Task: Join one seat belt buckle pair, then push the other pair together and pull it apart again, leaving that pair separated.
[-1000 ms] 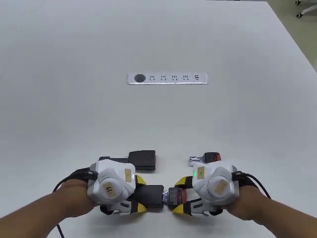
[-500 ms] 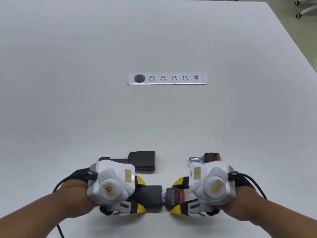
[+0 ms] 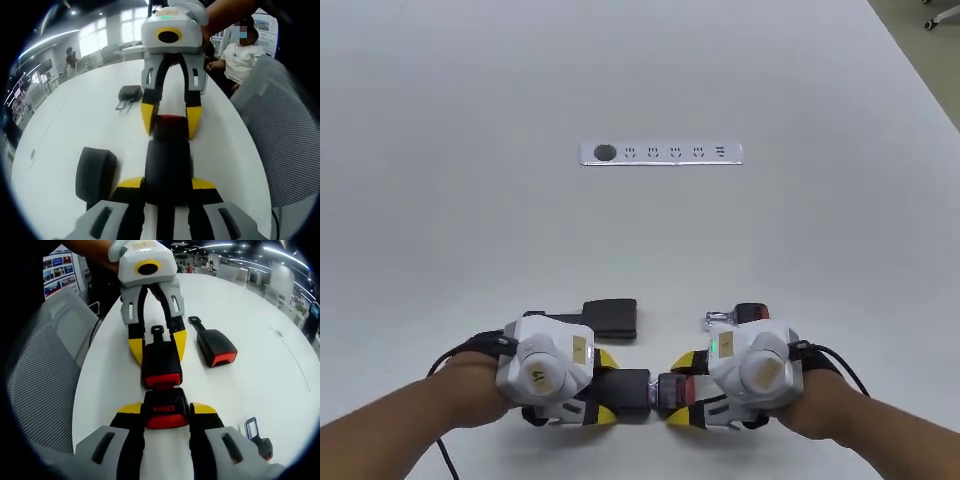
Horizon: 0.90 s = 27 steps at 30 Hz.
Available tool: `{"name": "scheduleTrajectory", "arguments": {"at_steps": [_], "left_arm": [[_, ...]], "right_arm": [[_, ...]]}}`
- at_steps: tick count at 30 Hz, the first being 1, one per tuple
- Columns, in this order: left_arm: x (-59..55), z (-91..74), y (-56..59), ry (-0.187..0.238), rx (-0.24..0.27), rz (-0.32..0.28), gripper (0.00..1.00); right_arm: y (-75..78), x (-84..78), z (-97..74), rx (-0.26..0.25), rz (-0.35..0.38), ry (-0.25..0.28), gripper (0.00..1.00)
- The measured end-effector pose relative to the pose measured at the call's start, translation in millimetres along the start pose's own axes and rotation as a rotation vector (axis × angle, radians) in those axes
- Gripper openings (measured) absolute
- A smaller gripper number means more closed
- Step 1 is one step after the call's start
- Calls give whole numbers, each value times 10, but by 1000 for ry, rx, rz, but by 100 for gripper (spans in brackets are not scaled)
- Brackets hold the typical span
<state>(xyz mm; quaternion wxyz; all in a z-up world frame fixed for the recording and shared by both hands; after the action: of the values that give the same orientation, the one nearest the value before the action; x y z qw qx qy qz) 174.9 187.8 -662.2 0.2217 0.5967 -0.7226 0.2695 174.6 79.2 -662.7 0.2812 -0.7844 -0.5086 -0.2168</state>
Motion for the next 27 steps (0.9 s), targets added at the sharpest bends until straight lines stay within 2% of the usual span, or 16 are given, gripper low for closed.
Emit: {"name": "scheduleTrajectory", "arguments": {"at_steps": [11, 27], "left_arm": [[-28, -11, -11, 27, -21, 20, 33], [-70, -36, -20, 91, -30, -1, 32]], "right_arm": [[-13, -20, -7, 10, 1, 44, 33], [-84, 12, -46, 10, 18, 112, 32]]}}
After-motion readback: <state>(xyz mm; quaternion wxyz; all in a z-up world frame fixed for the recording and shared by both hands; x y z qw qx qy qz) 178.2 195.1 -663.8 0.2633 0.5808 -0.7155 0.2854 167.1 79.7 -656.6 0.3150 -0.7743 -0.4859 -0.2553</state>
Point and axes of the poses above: the centre of the closed fingertips' face, and the gripper's own axes: z roughly forward along the fingers, y roughly to its right, x roughly out of its top, the point moved 4 cm from there along -z, roughly backward along the fingers, and after that the axes turned 13 degrees about z, right-handed, at the moved point
